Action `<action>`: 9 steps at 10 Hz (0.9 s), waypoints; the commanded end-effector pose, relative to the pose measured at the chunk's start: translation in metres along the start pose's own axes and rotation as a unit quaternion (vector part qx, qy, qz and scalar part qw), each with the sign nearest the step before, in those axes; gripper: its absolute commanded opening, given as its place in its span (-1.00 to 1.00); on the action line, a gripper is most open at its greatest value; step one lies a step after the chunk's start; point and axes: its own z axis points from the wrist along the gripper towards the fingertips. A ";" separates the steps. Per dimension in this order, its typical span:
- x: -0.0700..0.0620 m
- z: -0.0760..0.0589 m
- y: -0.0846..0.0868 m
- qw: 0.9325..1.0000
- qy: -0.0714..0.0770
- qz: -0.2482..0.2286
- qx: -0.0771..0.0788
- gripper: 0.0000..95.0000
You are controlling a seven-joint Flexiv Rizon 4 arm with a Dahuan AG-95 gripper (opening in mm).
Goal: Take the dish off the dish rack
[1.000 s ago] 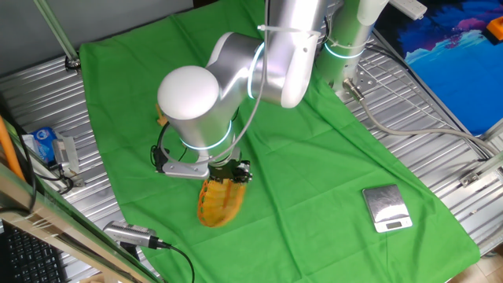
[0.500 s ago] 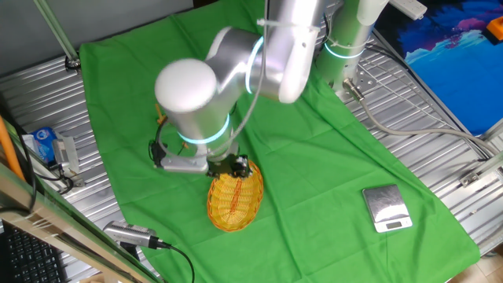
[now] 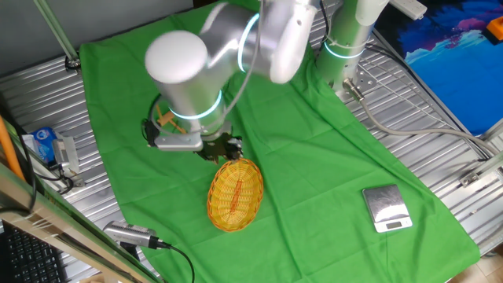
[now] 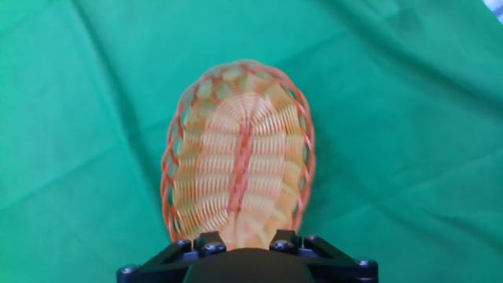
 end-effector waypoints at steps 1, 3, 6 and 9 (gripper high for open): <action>0.008 -0.004 -0.001 1.000 0.000 0.005 0.000 -1.00; 0.009 -0.005 -0.001 1.000 -0.002 0.010 0.000 -1.00; 0.010 -0.005 0.000 1.000 0.003 0.019 0.002 -1.00; 0.010 -0.005 0.000 0.999 0.007 0.048 0.002 -1.00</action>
